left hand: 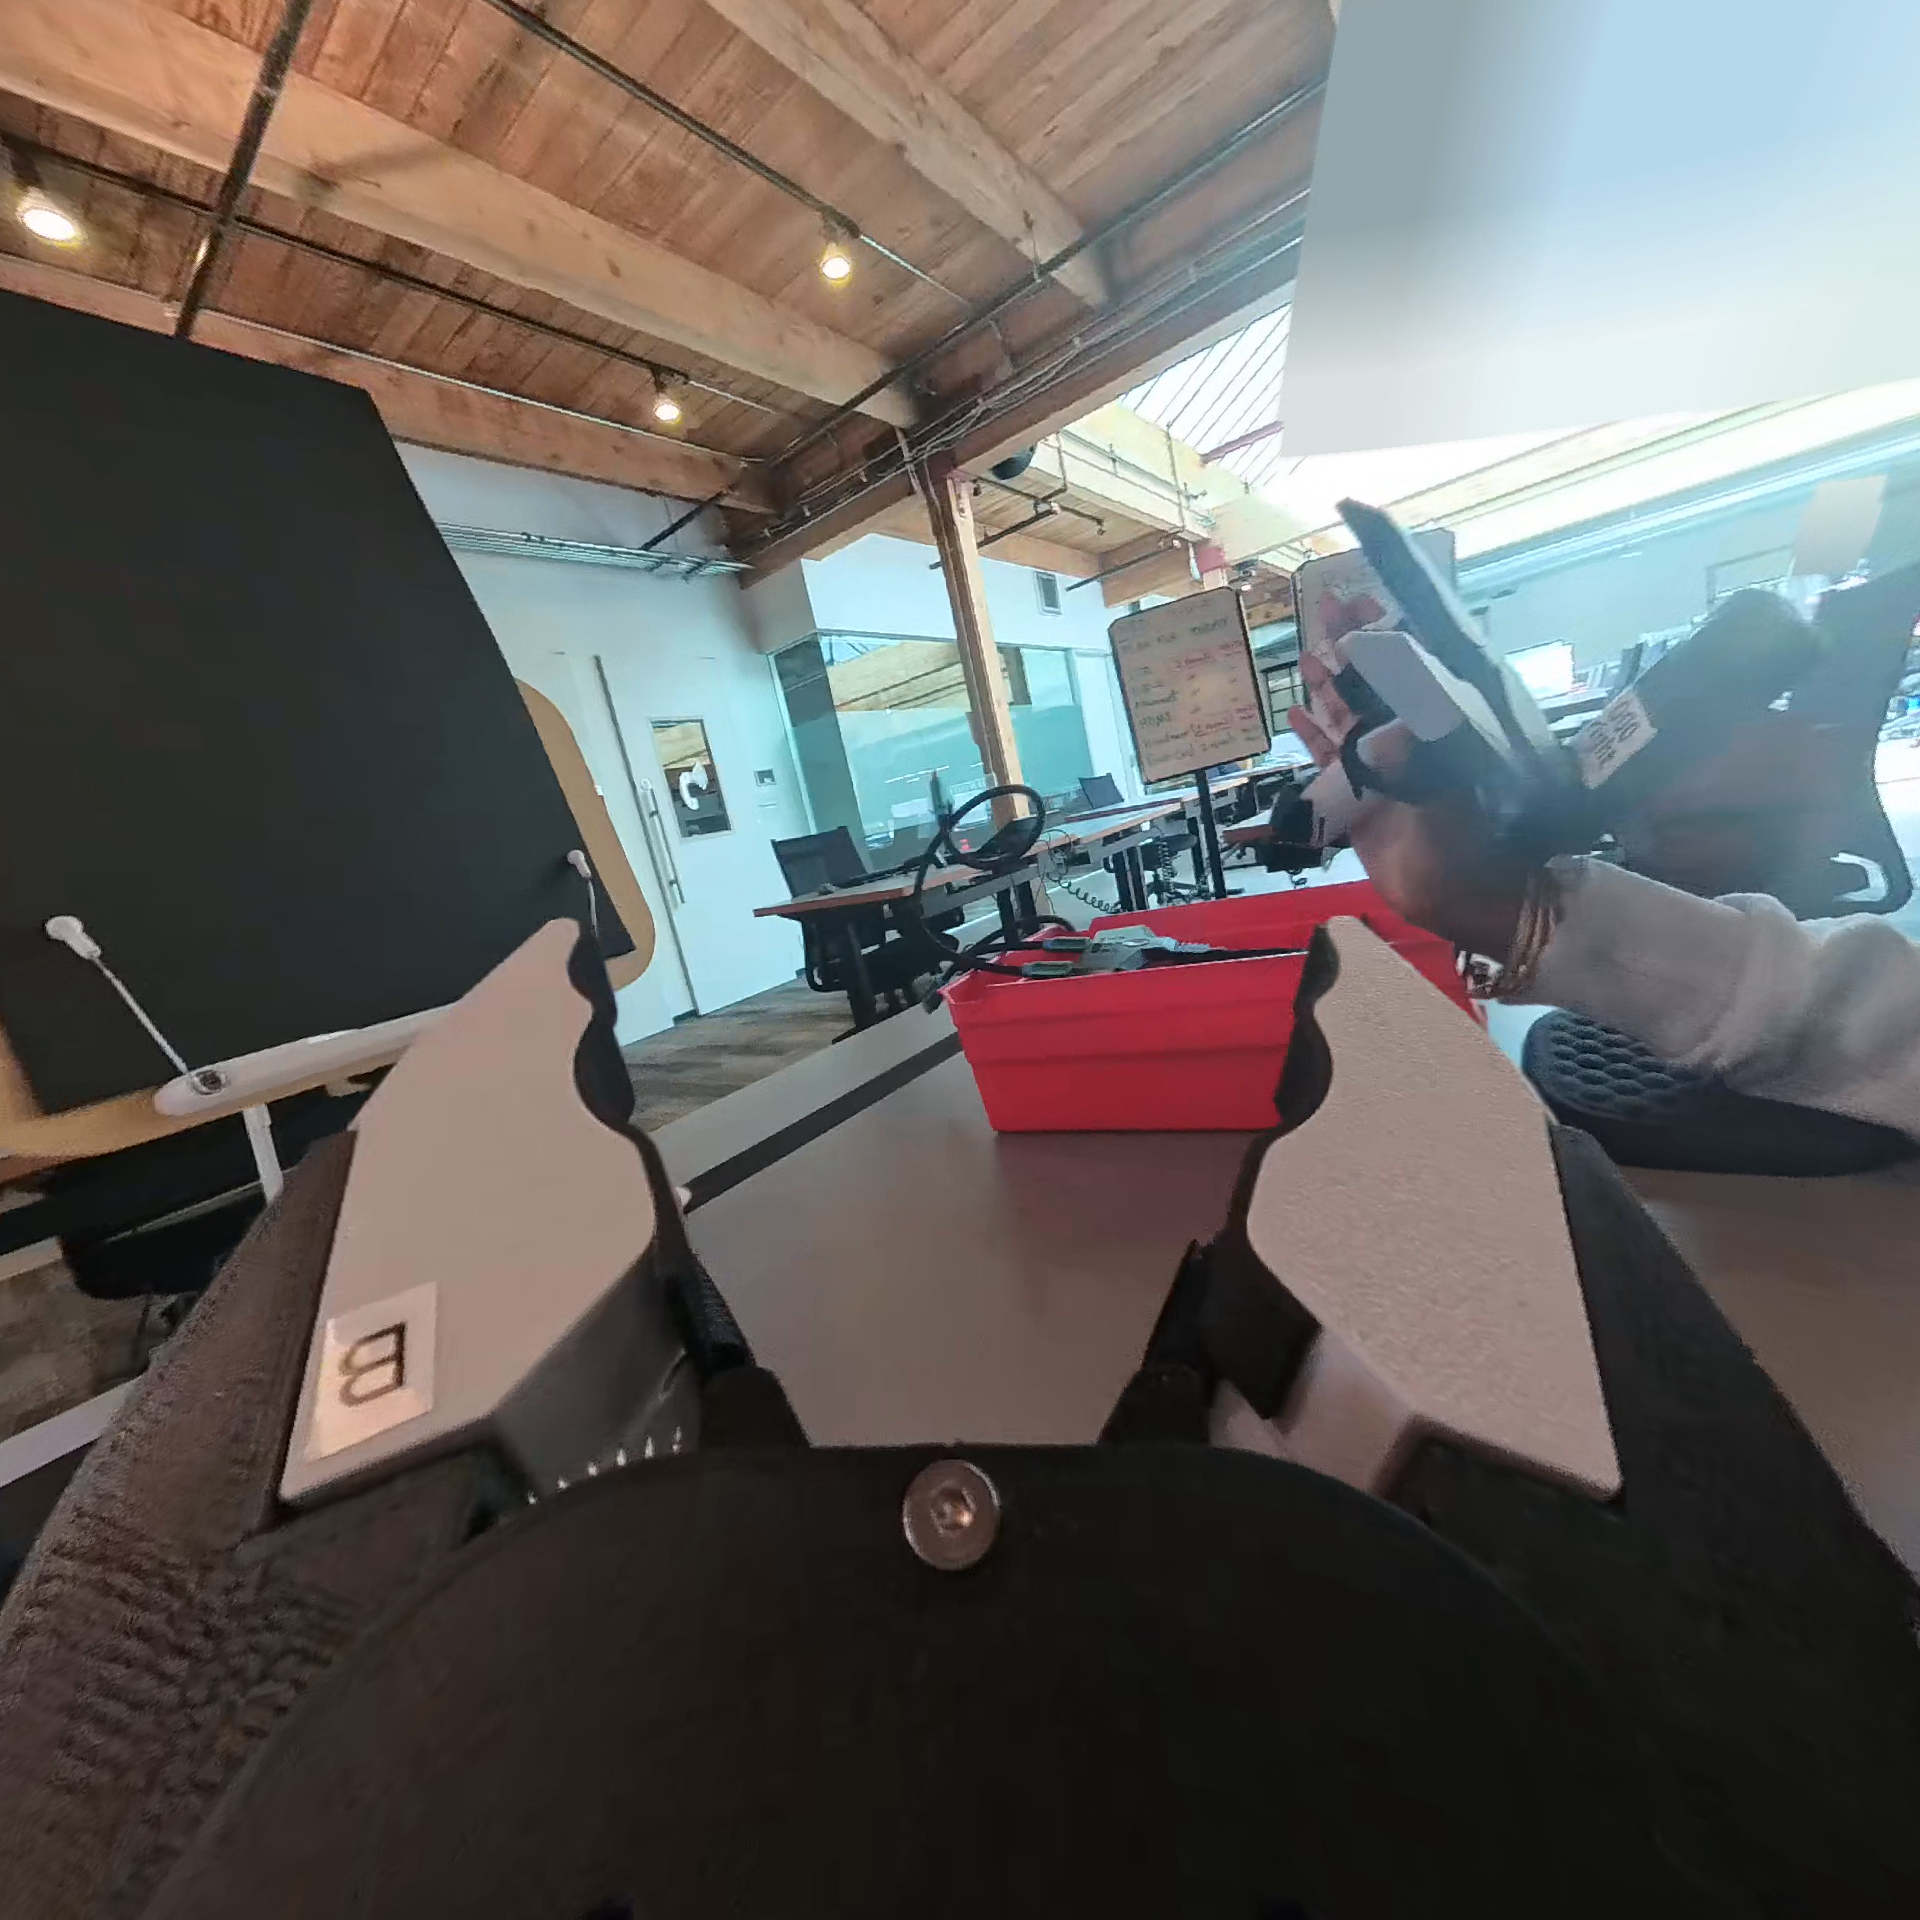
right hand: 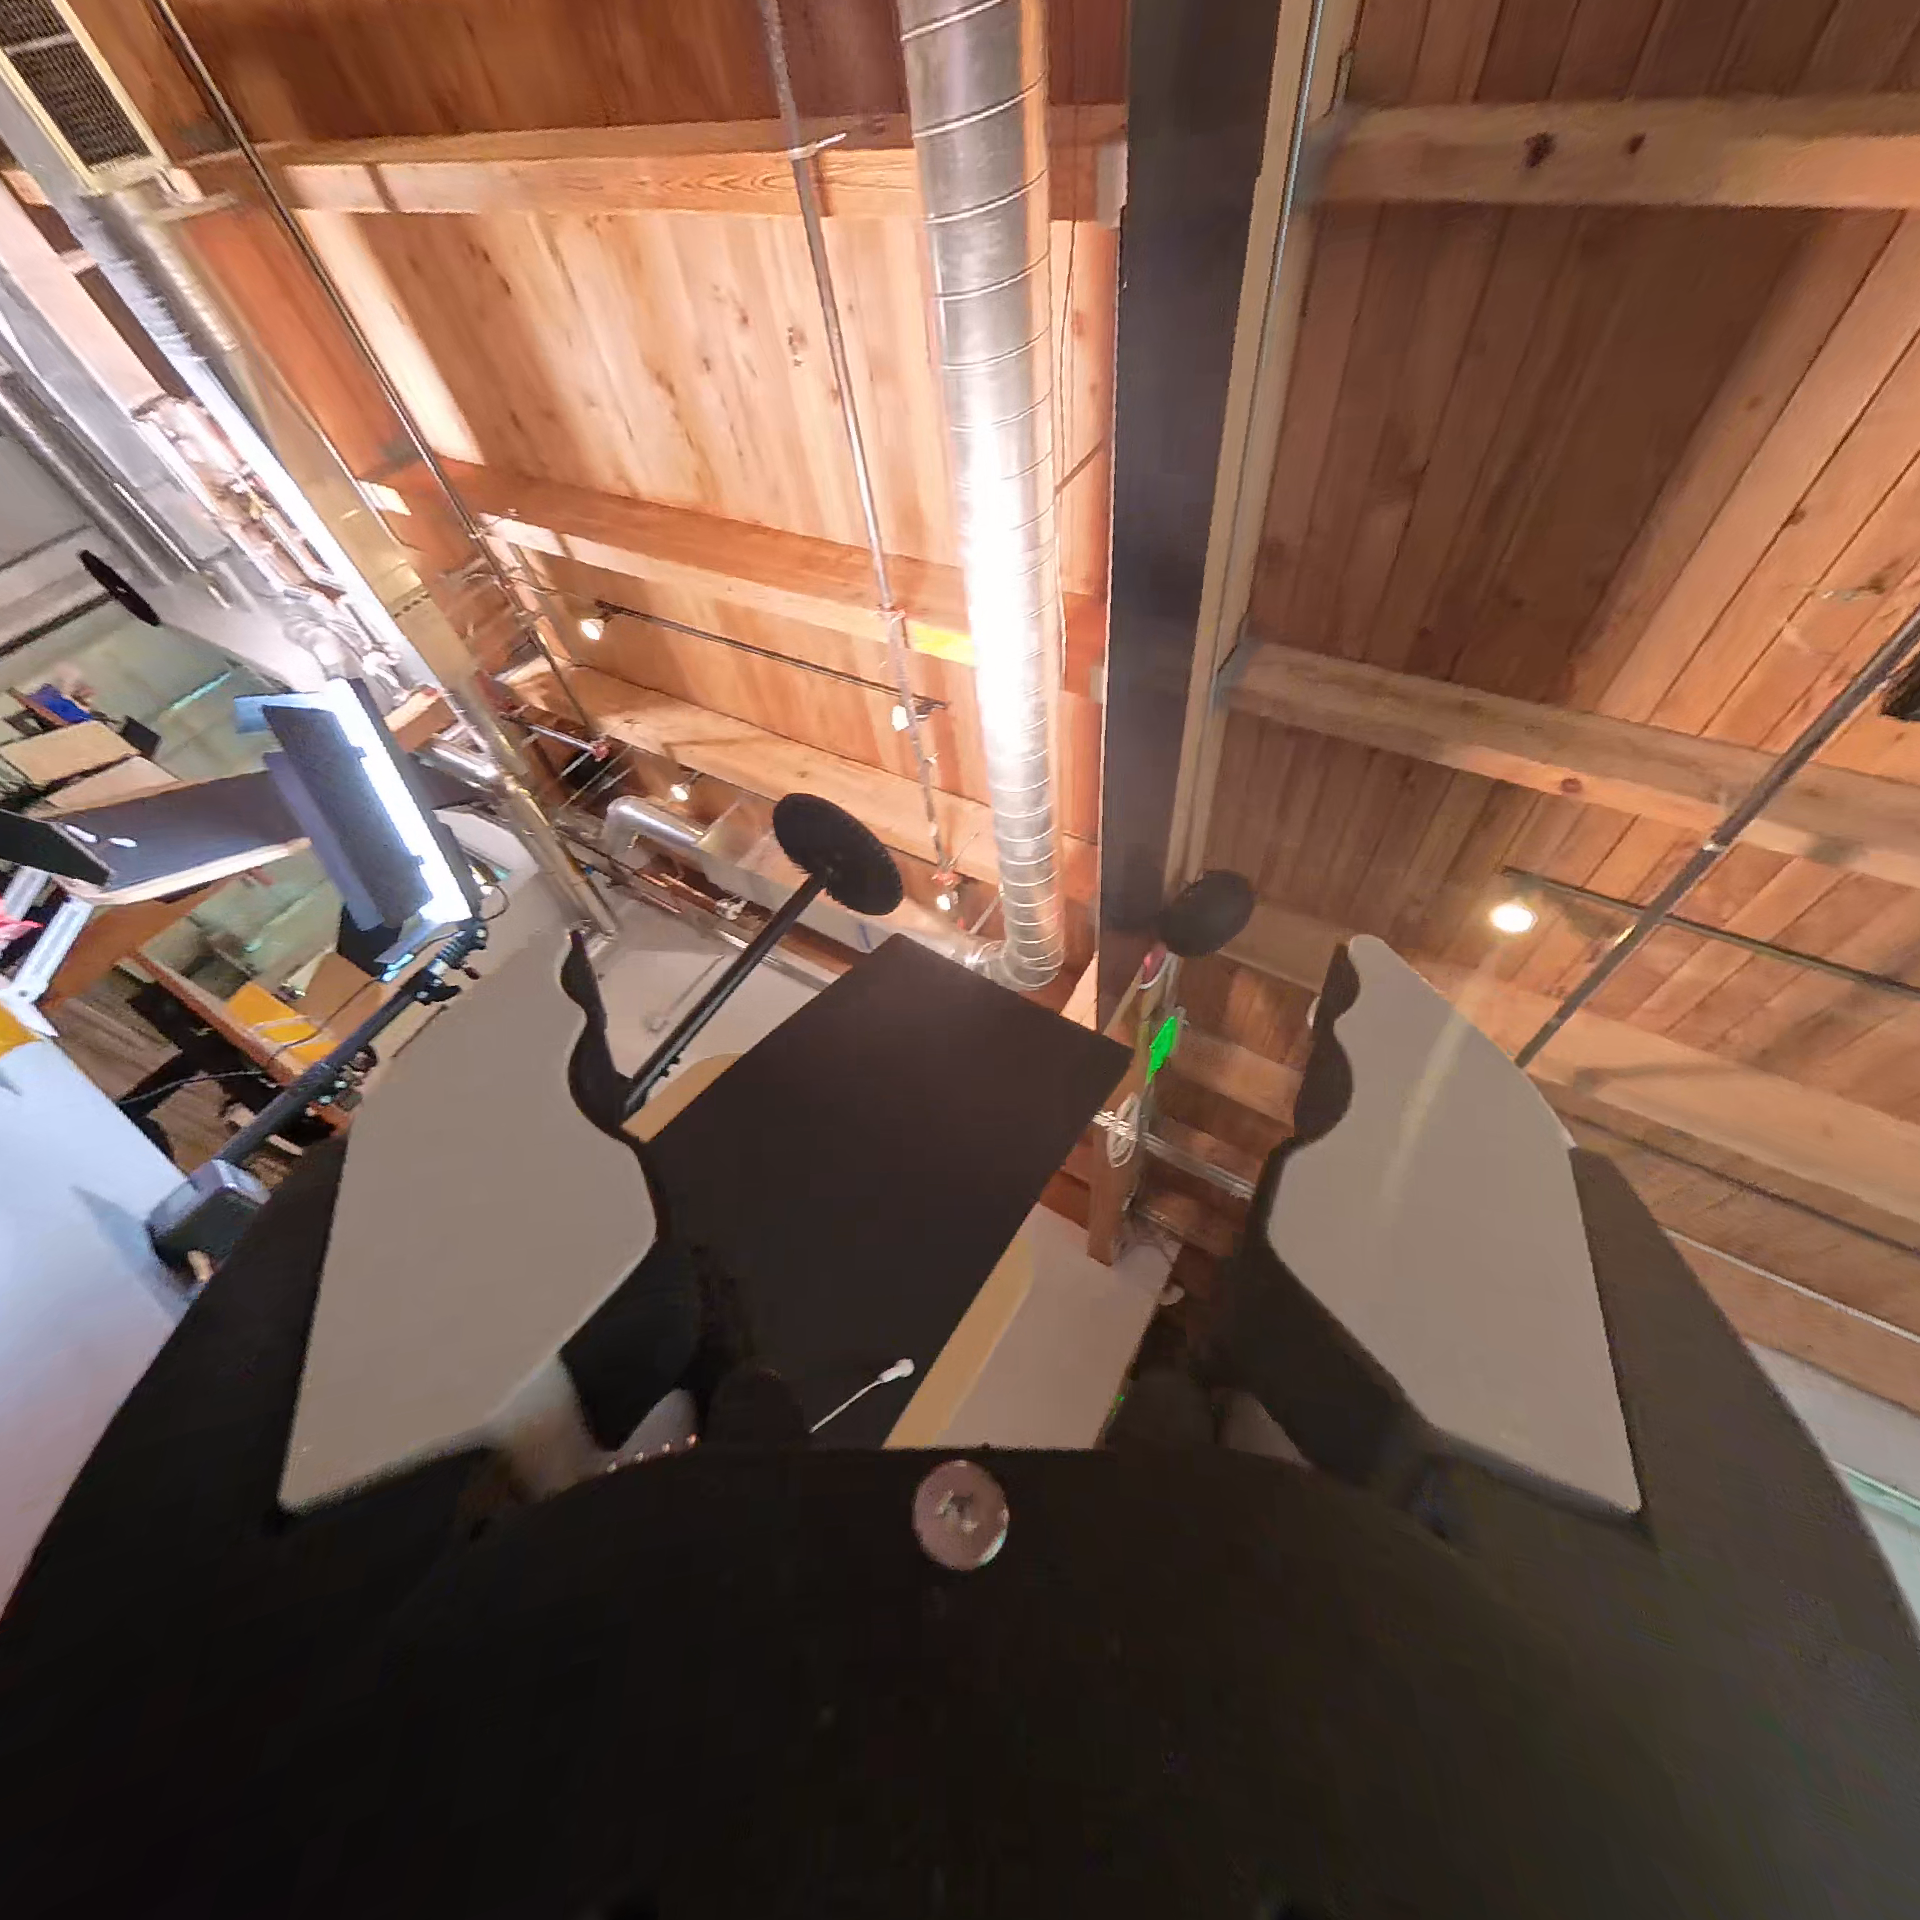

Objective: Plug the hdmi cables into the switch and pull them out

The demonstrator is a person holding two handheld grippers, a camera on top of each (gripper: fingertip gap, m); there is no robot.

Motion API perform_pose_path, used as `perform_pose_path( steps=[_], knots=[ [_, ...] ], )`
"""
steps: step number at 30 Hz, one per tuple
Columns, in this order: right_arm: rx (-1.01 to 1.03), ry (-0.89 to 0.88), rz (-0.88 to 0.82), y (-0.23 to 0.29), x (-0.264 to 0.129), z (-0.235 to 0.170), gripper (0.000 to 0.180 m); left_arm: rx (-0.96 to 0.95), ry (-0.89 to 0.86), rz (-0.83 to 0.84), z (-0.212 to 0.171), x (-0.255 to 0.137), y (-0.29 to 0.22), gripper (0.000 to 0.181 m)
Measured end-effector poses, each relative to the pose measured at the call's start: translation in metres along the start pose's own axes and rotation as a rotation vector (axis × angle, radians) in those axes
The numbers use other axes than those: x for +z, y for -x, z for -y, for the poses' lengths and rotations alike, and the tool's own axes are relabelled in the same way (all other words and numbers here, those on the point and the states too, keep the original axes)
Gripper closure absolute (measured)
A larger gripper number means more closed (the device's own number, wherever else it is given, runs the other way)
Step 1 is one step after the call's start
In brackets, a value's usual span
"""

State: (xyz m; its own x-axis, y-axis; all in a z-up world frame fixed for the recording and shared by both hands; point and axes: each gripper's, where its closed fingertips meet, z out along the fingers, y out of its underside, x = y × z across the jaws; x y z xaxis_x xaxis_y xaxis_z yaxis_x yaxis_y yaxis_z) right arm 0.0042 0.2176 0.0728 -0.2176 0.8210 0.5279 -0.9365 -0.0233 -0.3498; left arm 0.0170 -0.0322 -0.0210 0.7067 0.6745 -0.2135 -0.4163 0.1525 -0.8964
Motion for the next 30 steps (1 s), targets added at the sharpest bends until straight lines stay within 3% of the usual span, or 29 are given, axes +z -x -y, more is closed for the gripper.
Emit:
perform_pose_path(
  steps=[1, 2, 4, 5, 9, 11, 14, 16, 21, 24, 30],
  knots=[
    [0.016, 0.001, 0.009, 0.002, 0.0, -0.001, 0.059, -0.001, -0.005, -0.015, 0.001, 0.0, -0.003, 0.061],
    [0.023, 0.015, 0.022, 0.005, 0.0, -0.003, 0.085, -0.003, -0.014, -0.024, 0.004, -0.001, -0.006, 0.09],
    [-0.064, 0.184, 0.036, 0.006, -0.005, -0.024, 0.18, 0.006, -0.035, -0.046, 0.016, -0.008, -0.017, 0.151],
    [-0.123, 0.281, 0.034, 0.004, -0.007, -0.036, 0.18, 0.002, -0.036, -0.062, 0.024, -0.013, -0.024, 0.181],
    [-0.131, 0.269, 0.108, 0.019, -0.007, -0.036, 0.174, 0.029, 0.069, -0.073, 0.05, -0.037, -0.039, 0.181],
    [-0.09, 0.22, 0.127, 0.025, -0.005, -0.03, 0.151, 0.072, 0.198, -0.058, 0.057, -0.053, -0.027, 0.172],
    [0.026, 0.102, 0.2, 0.039, -0.002, -0.011, 0.111, 0.09, 0.486, -0.045, 0.056, -0.085, 0.013, 0.141],
    [0.13, 0.03, 0.224, 0.041, 0.0, 0.003, 0.098, 0.098, 0.665, 0.036, 0.054, -0.102, 0.063, 0.13],
    [0.233, -0.007, 0.184, 0.03, -0.002, 0.009, 0.093, -0.049, 1.188, 0.111, 0.007, -0.158, 0.179, 0.12],
    [0.222, 0.014, 0.19, 0.031, -0.005, 0.005, 0.093, -0.11, 1.542, 0.097, -0.035, -0.21, 0.22, 0.121],
    [0.23, 0.032, 0.216, 0.039, -0.004, -0.001, 0.093, -0.294, 1.85, 0.131, -0.078, -0.272, 0.251, 0.123]
  ],
)
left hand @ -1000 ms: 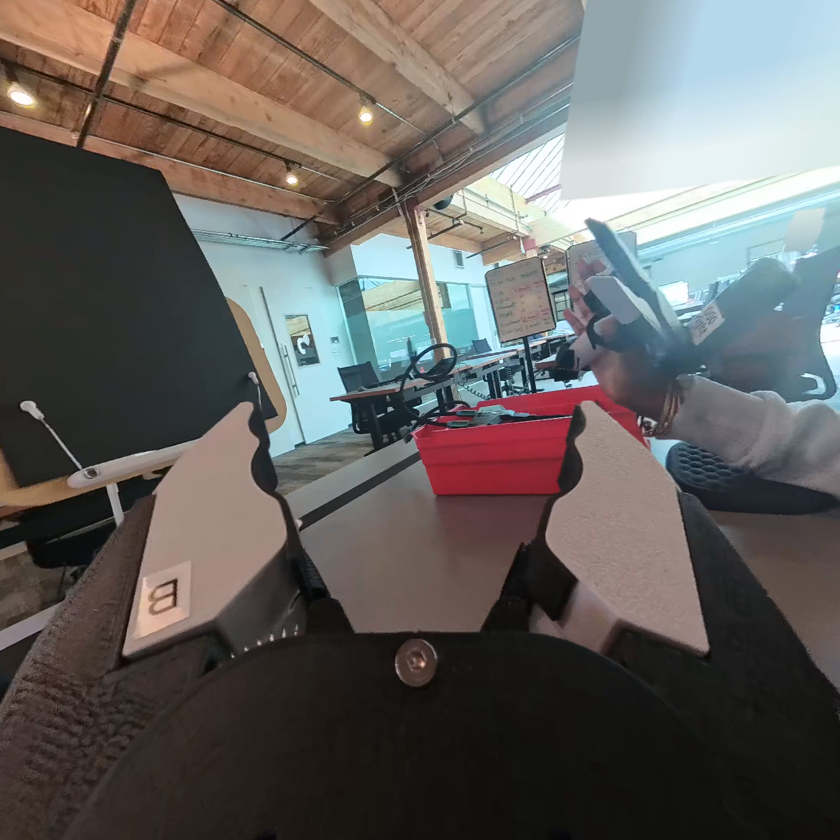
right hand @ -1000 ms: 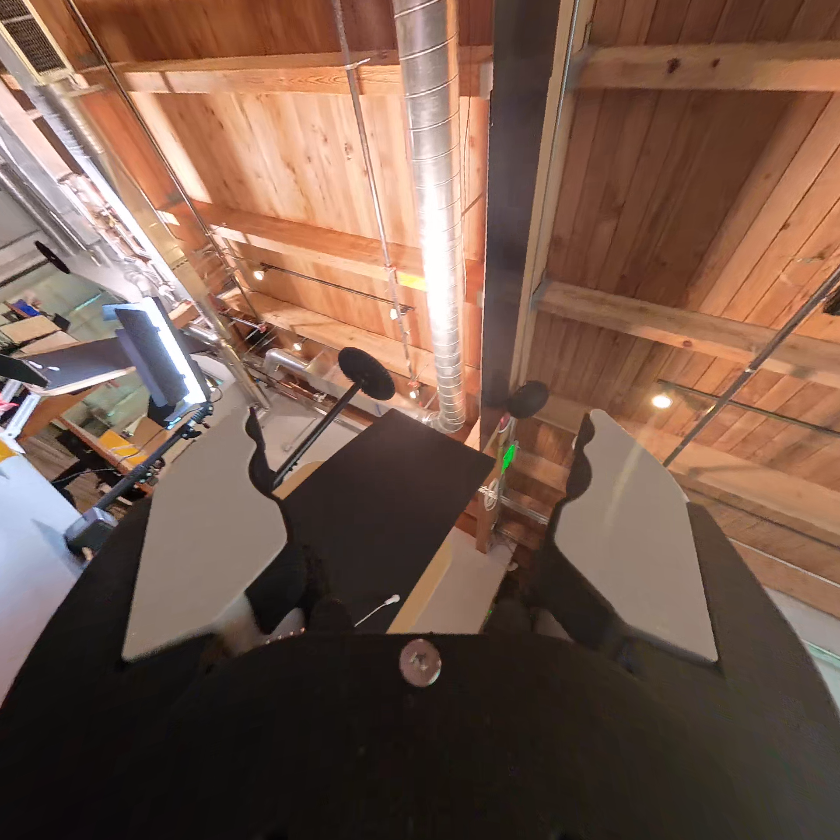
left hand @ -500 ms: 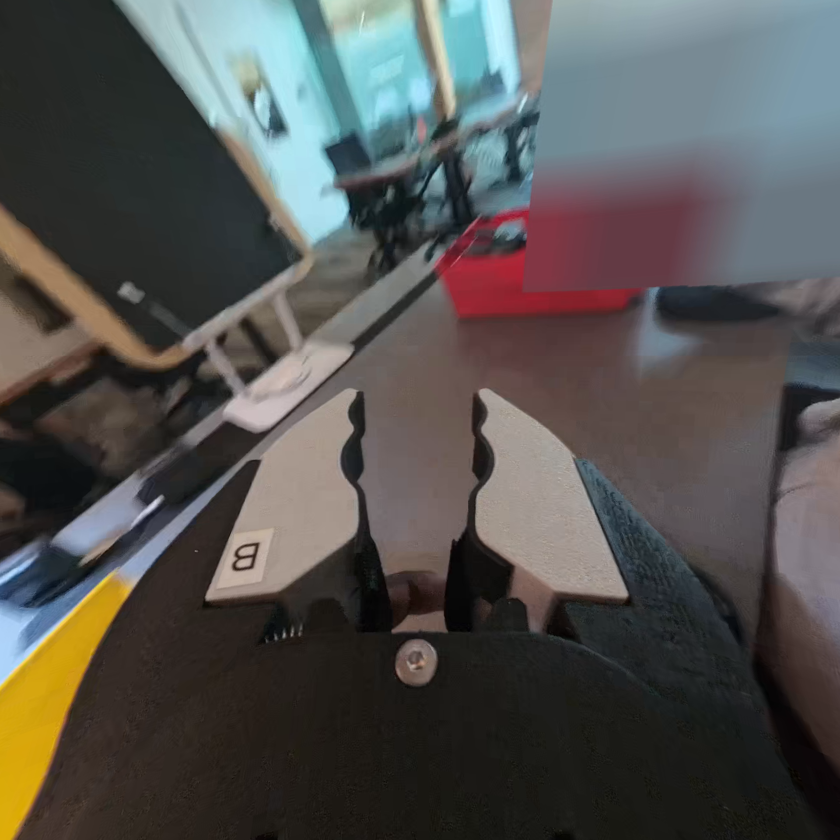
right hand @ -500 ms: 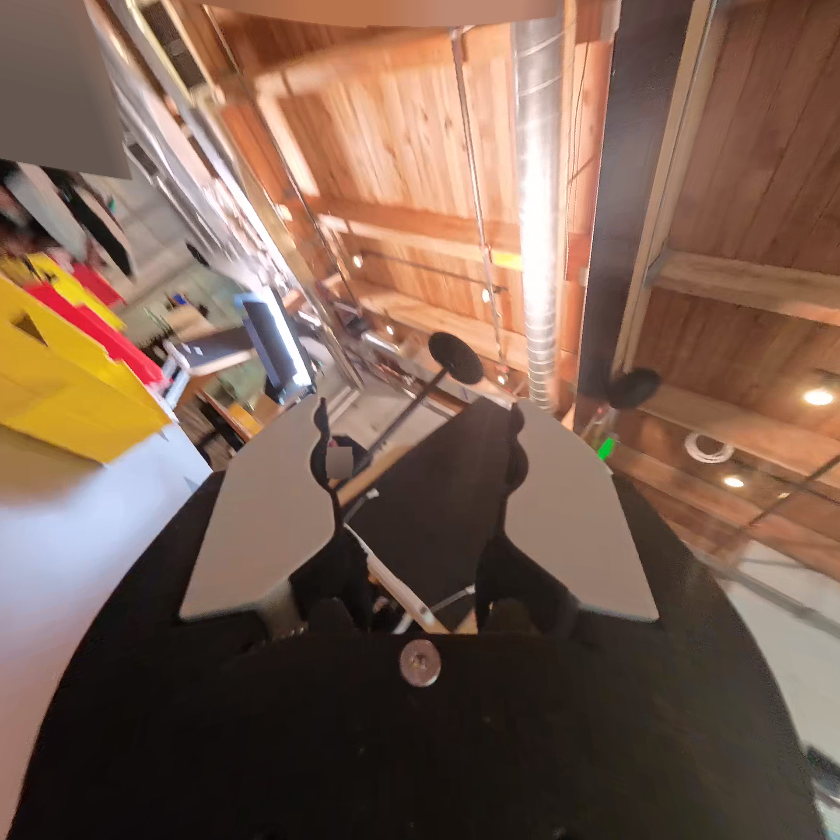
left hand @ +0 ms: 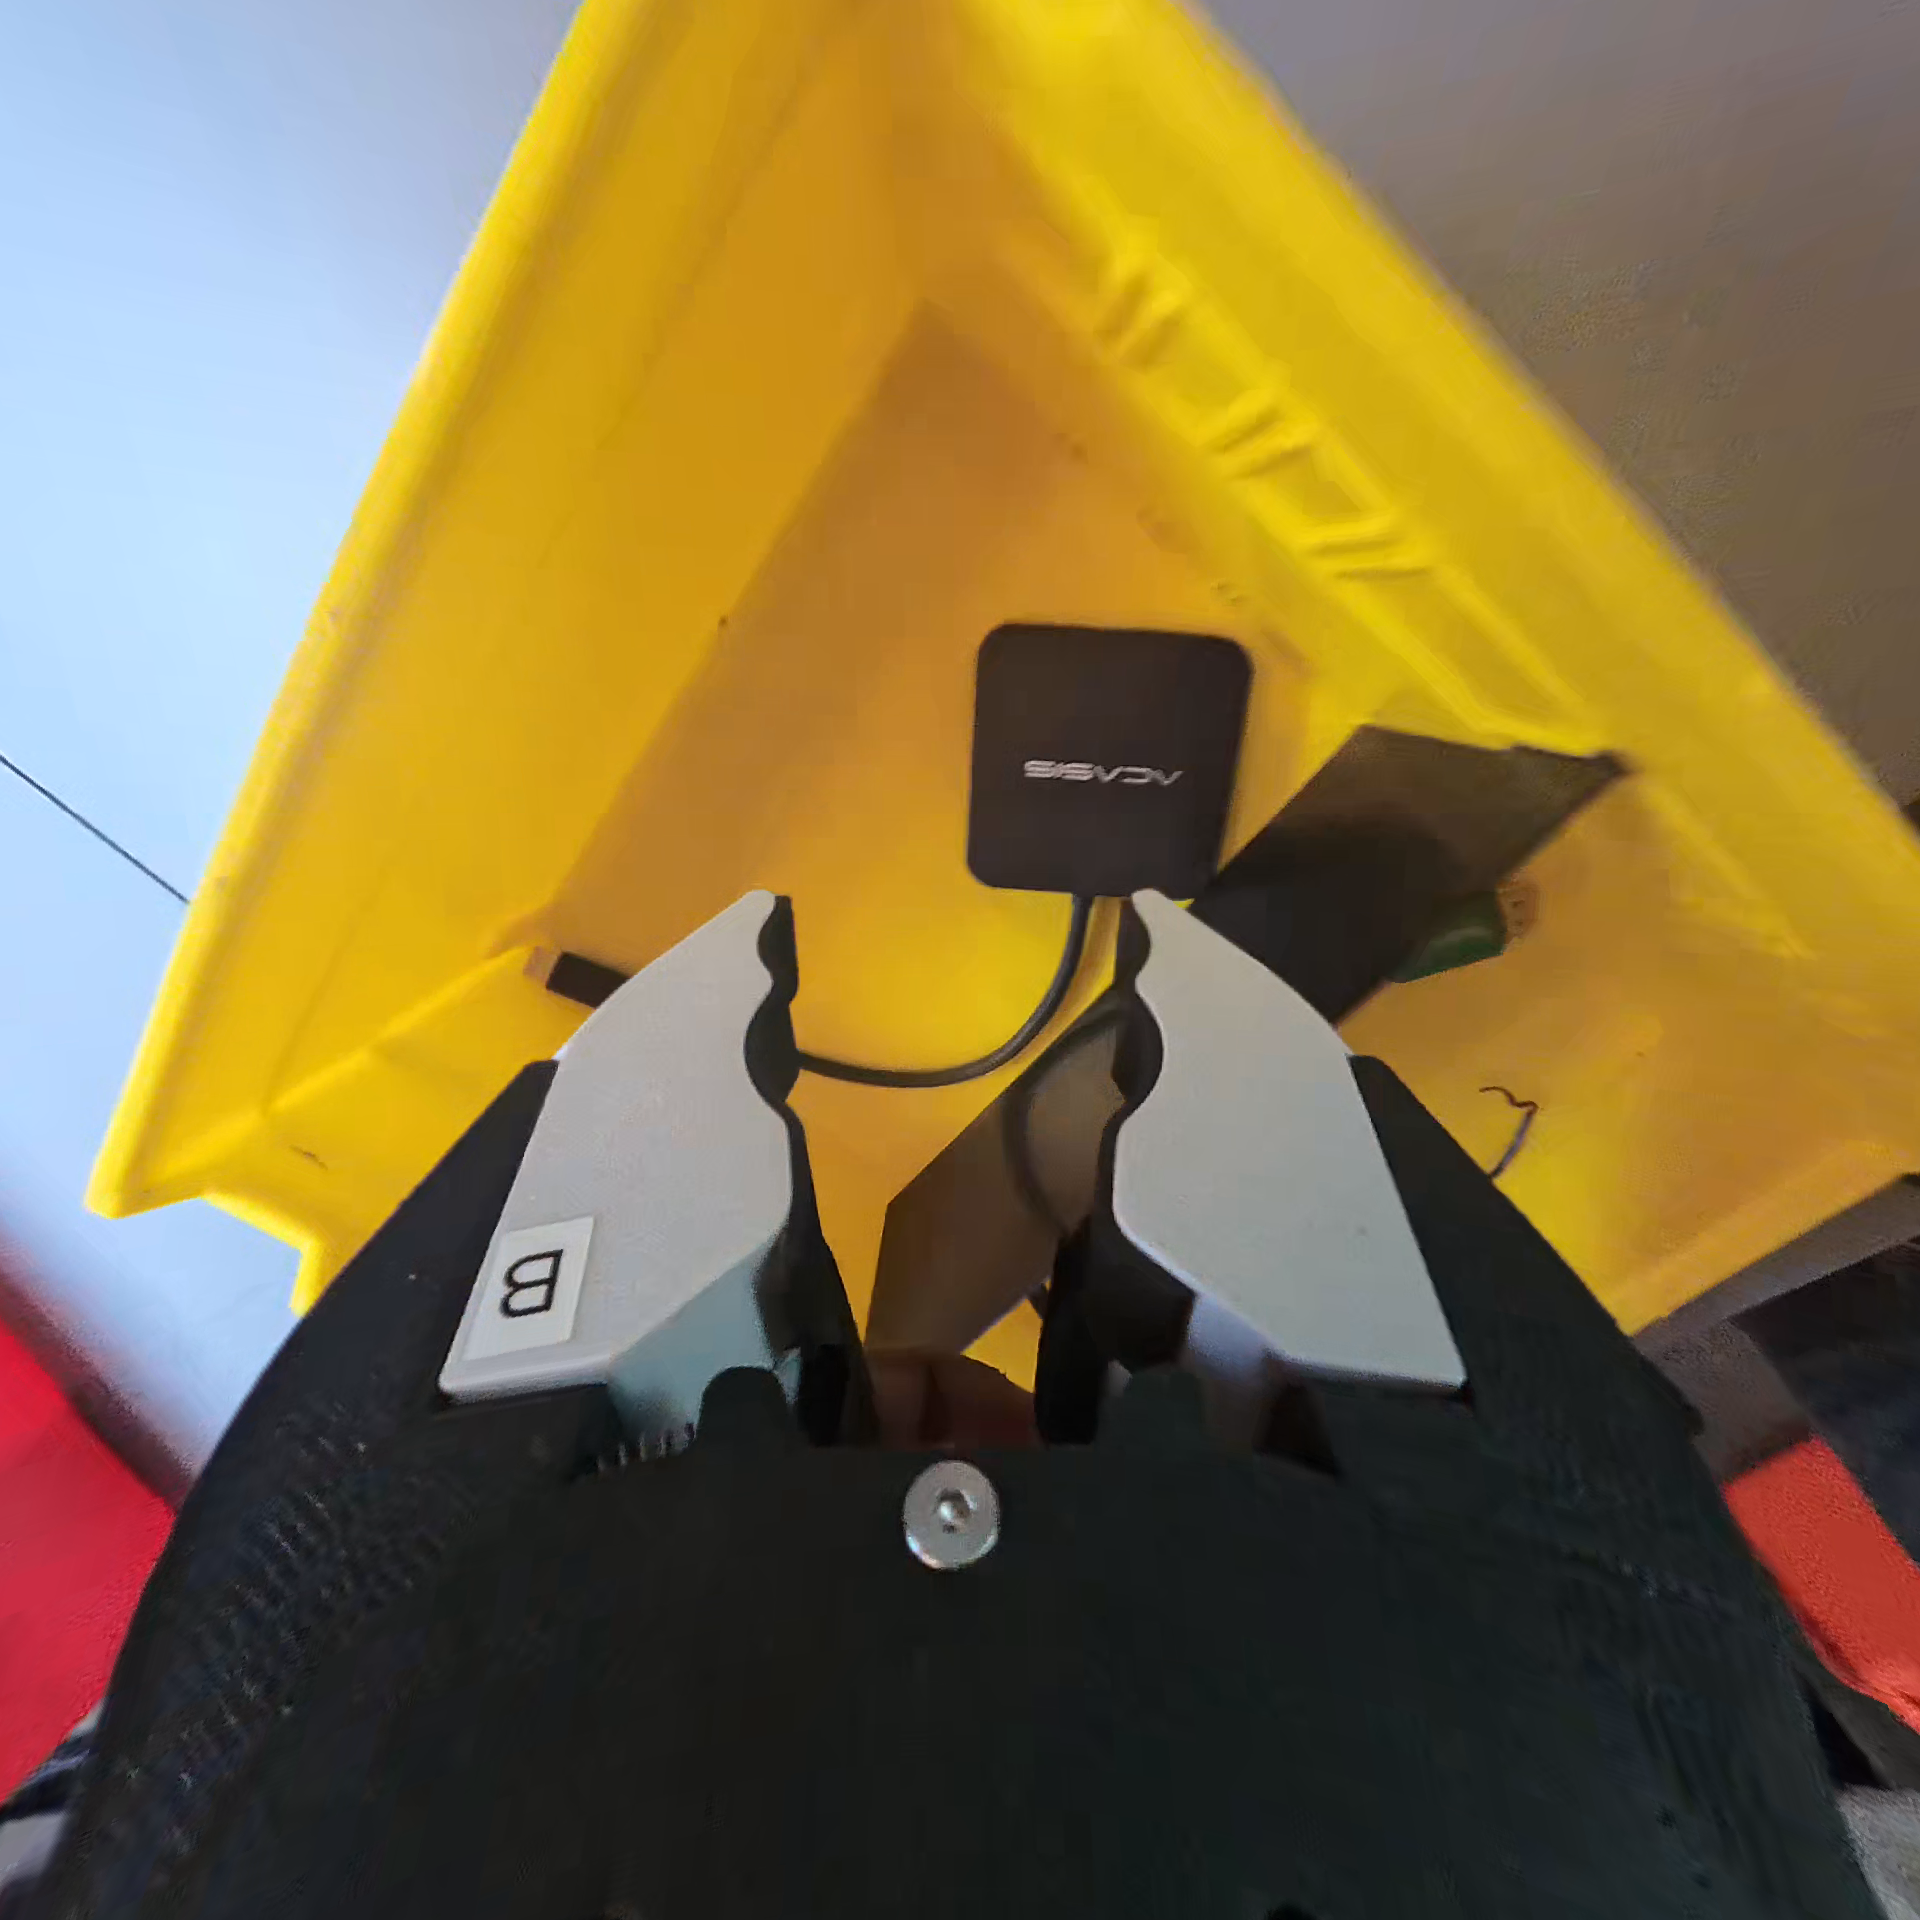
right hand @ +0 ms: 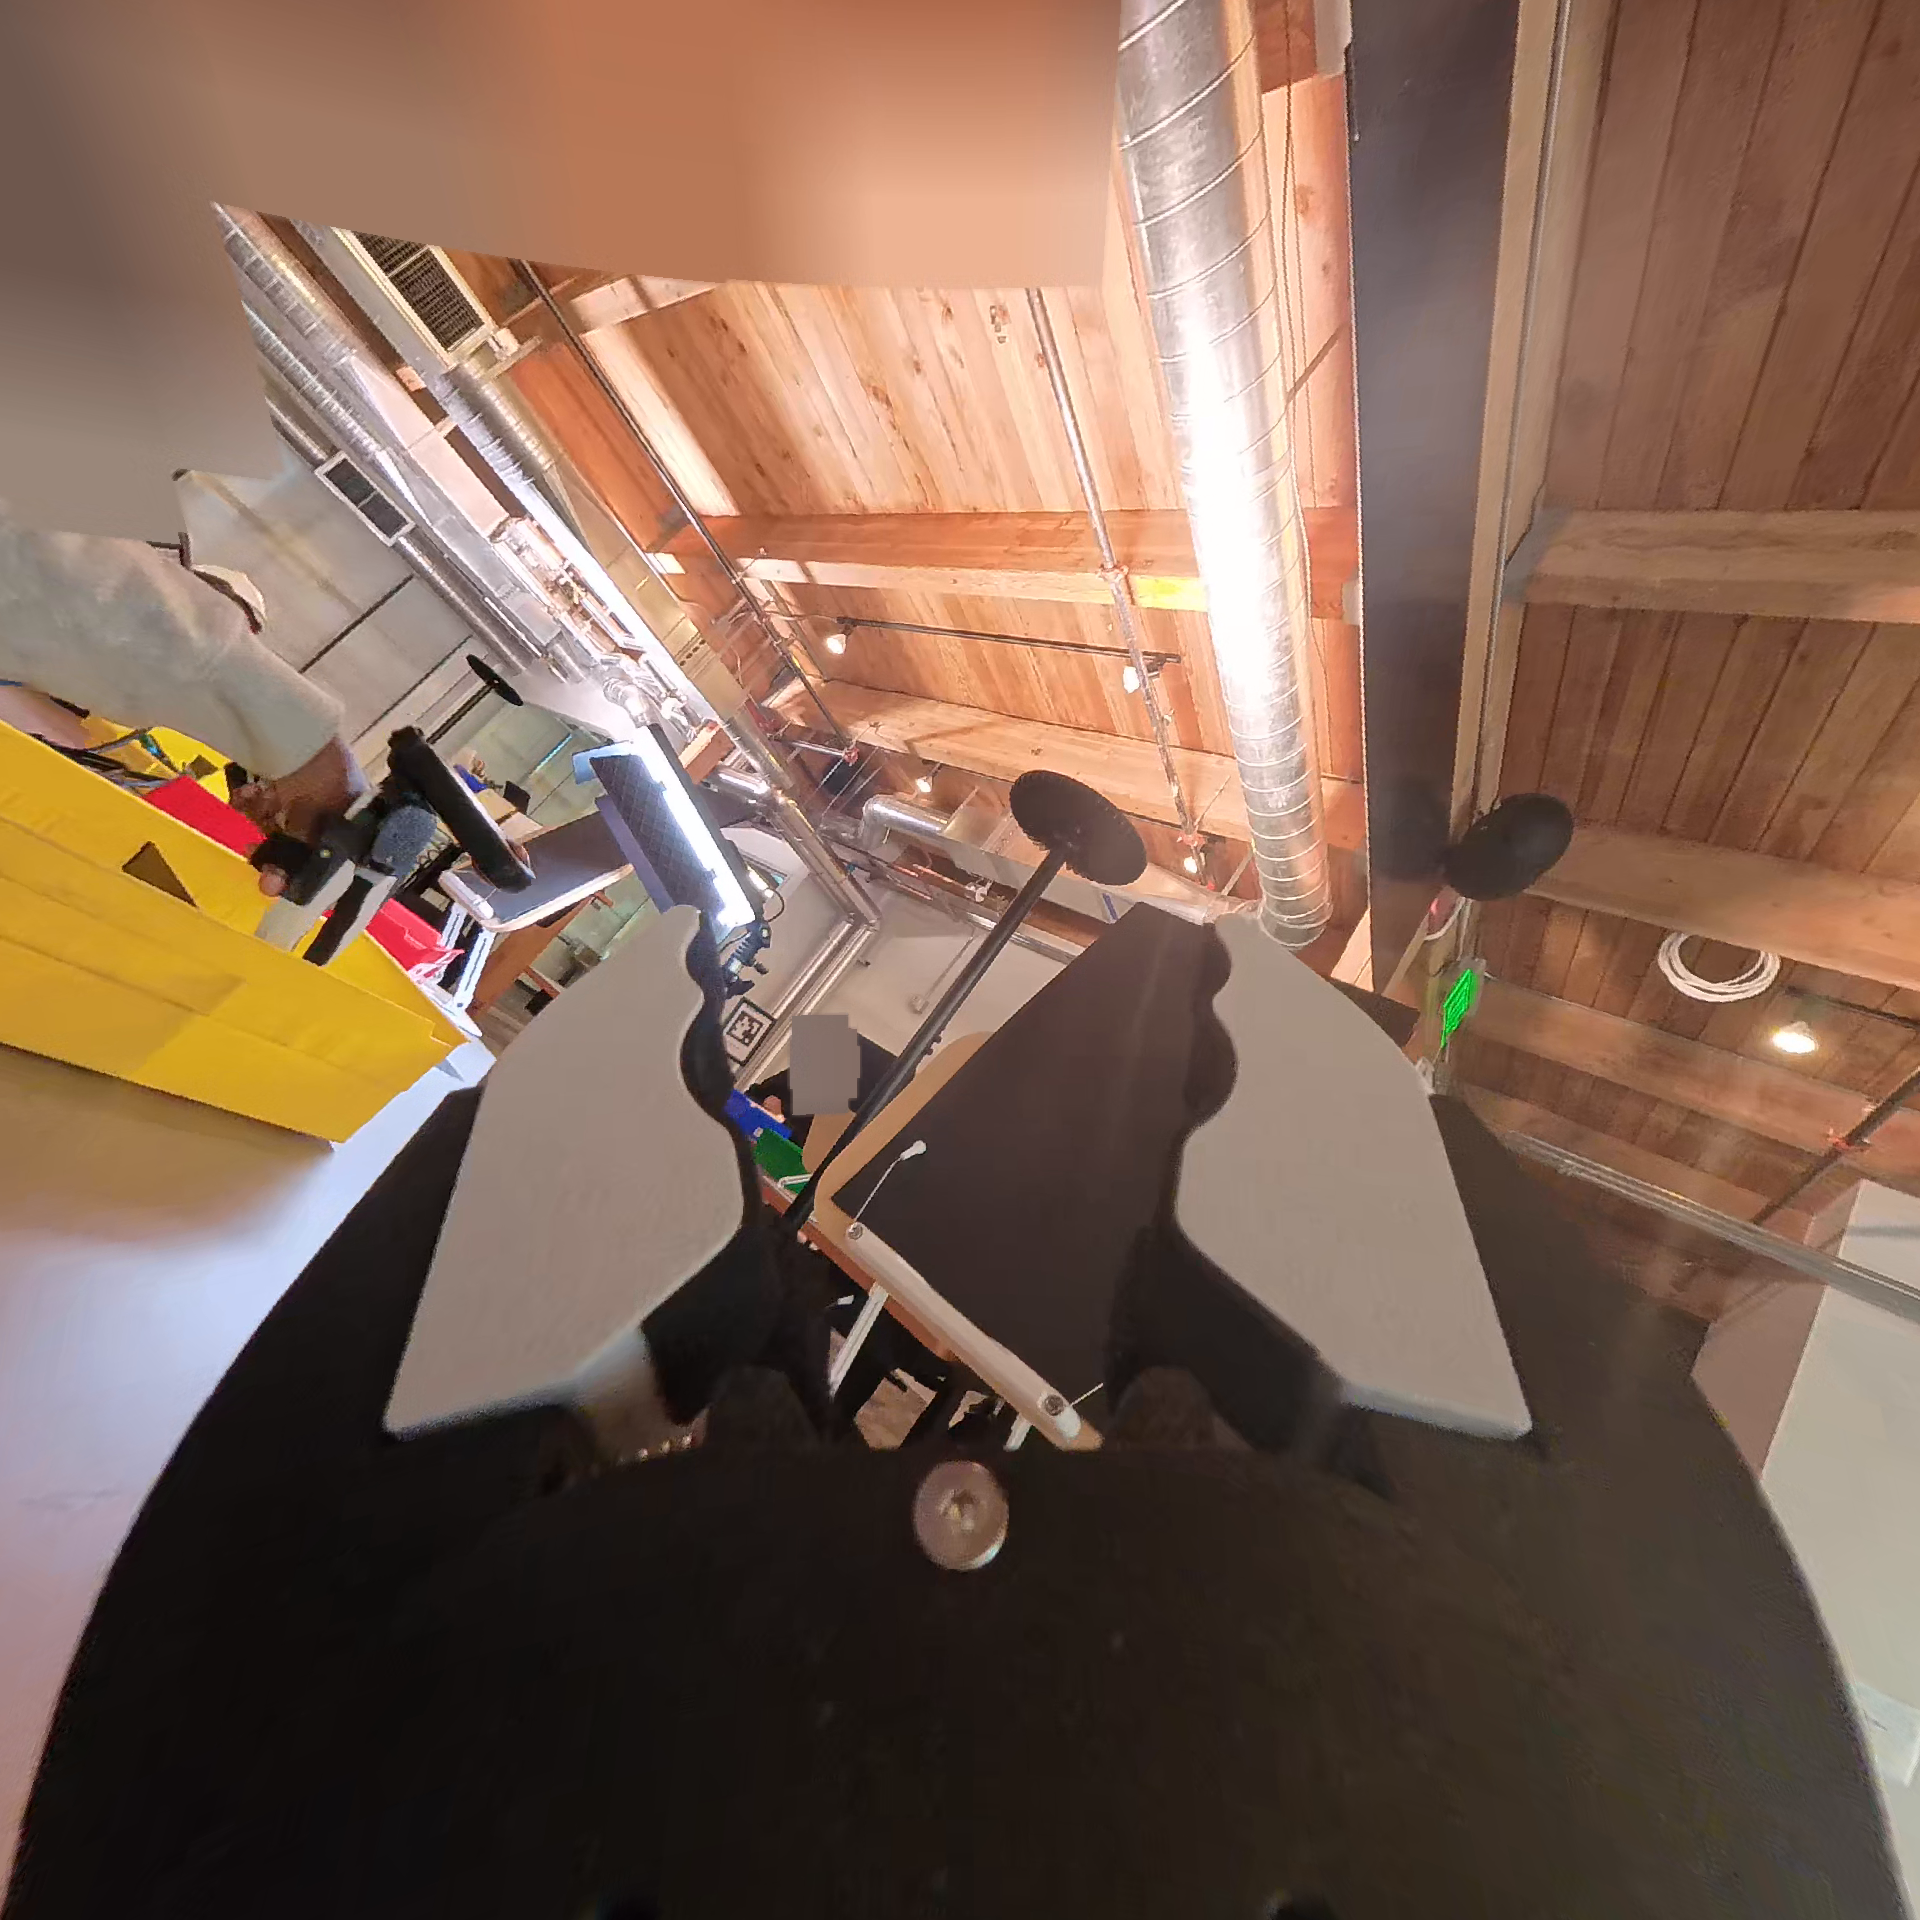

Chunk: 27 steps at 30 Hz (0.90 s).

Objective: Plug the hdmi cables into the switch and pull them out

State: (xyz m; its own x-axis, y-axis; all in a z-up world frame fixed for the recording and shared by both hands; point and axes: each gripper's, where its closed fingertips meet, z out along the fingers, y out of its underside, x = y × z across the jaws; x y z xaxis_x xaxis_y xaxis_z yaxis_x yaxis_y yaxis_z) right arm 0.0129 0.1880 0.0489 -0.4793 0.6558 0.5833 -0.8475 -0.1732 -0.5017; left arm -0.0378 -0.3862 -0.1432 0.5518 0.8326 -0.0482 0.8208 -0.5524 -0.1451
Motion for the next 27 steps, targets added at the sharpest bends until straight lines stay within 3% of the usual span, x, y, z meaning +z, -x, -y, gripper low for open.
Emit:
perform_pose_path(
  steps=[5, 16, 21, 27],
  knots=[
    [0.0, 0.018, 0.008, 0.002, 0.001, -0.005, 0.093, -0.034, 0.13, -0.126, -0.019, 0.026, 0.0, 0.124],
    [-0.027, 0.029, 0.001, 0.002, 0.001, -0.005, 0.096, -0.061, 0.24, -0.202, -0.019, 0.055, -0.019, 0.11],
    [-0.06, 0.04, 0.0, 0.003, 0.002, -0.005, 0.098, -0.043, 0.221, -0.273, -0.014, 0.054, -0.034, 0.133],
    [-0.078, 0.054, 0.006, 0.006, 0.002, -0.007, 0.1, -0.089, 0.179, -0.236, -0.011, 0.054, -0.025, 0.133]
  ],
)
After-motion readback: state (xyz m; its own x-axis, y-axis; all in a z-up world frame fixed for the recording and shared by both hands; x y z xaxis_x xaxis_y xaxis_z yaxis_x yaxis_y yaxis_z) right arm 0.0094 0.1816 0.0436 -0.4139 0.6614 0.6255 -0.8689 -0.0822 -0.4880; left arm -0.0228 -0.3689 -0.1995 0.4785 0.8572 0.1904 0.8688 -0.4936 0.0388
